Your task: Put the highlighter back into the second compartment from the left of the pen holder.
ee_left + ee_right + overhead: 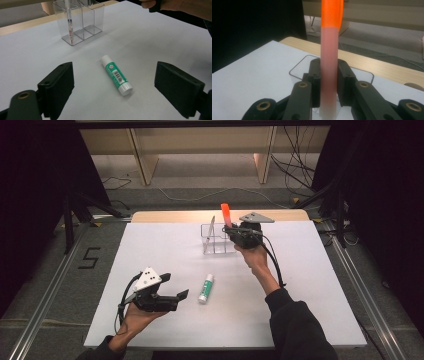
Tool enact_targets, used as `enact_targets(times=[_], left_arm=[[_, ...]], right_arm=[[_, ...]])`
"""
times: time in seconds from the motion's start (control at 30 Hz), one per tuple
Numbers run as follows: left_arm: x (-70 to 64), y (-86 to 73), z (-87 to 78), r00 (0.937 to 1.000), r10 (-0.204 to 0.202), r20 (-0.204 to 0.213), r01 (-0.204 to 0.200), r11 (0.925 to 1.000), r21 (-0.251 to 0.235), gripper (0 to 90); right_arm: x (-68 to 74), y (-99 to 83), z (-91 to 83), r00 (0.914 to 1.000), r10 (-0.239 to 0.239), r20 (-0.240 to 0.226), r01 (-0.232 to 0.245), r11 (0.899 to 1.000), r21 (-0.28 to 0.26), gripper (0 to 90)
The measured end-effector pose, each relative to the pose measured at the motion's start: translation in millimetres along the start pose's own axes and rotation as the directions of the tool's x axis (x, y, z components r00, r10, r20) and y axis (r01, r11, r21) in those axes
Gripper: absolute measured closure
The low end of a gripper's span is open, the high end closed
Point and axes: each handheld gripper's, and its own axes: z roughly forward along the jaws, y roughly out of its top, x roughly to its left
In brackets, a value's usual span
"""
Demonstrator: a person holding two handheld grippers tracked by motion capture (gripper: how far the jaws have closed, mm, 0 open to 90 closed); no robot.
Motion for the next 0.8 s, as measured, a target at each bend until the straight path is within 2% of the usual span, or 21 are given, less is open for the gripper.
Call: enact_targets(times=[0.4, 0.57, 0.8], left_arm=[[-0.3, 0.1, 0.6, 1.0000, -0.001, 0.004, 0.001, 1.0000, 0.000, 15.7], [-0.1, -0.1, 0.8, 0.9999, -0.011, 0.001, 0.011, 0.9999, -0.003, 15.6], [-0.2, 0.0, 0.9, 1.0000, -0.004, 0.005, 0.004, 1.0000, 0.003, 15.7]], right_arm=[[-3.8, 0.9, 21.9, 0.9988, 0.033, 0.036, -0.033, 0.999, 0.003, 76.7], [-3.3, 0.0, 30.0, 0.9983, 0.035, 0.046, -0.035, 0.999, 0.008, 76.6], [-0.6, -0.9, 40.1, 0.9978, 0.042, 0.052, -0.042, 0.999, 0.016, 76.6]])
